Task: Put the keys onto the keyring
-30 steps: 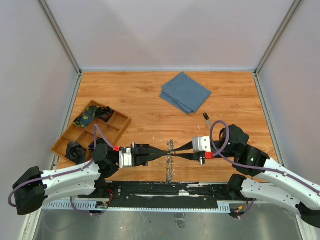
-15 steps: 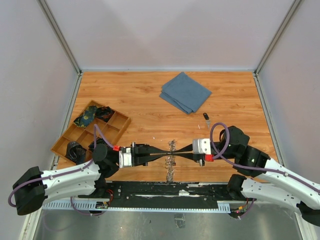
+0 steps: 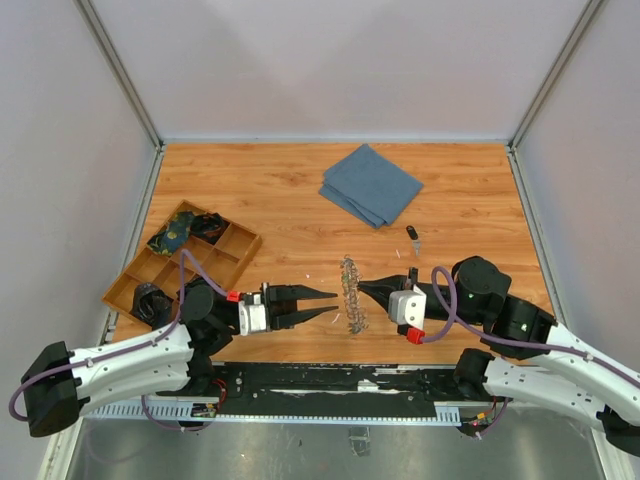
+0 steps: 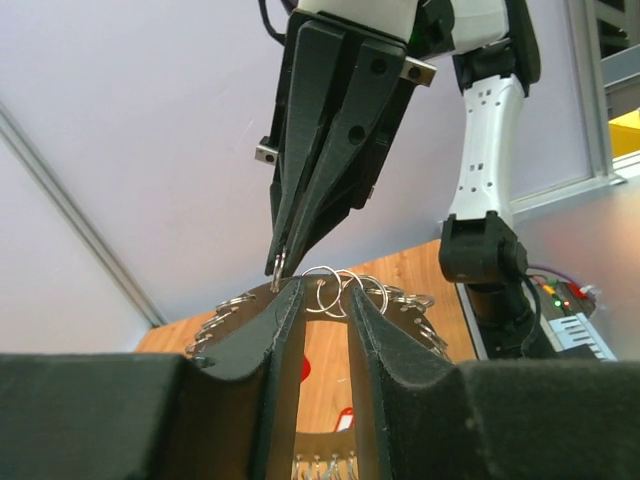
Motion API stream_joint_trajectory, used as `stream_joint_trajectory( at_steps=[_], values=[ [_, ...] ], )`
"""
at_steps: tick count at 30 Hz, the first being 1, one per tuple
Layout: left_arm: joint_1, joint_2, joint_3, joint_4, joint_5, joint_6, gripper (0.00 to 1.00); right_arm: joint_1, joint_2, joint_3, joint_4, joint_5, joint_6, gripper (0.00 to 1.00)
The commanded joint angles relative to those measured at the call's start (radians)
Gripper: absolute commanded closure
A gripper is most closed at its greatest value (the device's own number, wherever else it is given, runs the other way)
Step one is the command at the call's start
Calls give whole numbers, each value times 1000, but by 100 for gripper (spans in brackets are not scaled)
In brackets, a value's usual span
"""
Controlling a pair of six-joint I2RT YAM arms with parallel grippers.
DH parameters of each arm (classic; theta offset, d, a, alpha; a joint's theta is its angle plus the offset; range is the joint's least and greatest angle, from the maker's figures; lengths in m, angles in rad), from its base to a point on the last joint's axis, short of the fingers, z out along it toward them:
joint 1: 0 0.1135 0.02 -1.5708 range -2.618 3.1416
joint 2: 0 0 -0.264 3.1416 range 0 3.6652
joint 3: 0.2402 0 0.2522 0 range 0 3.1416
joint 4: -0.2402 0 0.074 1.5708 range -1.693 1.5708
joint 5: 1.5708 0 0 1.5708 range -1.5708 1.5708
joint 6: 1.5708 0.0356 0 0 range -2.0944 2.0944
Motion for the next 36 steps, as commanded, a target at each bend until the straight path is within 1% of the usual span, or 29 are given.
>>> stream_joint_trajectory(
  at_steps=[1,6,13,22,24,29,33,35,36],
  values=[
    [-4,-11,61,-92,-29,70,71,28,-22,13,45,56,-136,100],
    [-7,11,85,-114,-91,118,71,34,-4,24,30,65,-140,100],
    [-52,52,128,-189,-161,200,67,57,11,32,24,92,-140,100],
    [-85,69,146,-214,-243,235,67,76,21,37,15,101,-144,100],
    [-87,67,148,-218,-252,237,68,81,20,38,12,105,-147,100],
    [-88,69,161,-243,-256,245,78,94,20,38,8,117,-157,100],
    [-88,75,169,-261,-257,249,83,102,22,39,9,123,-157,100],
    [-89,77,172,-270,-259,251,87,108,21,40,9,126,-157,100],
    [-89,77,174,-276,-262,252,90,110,20,40,10,127,-157,100]
  ],
)
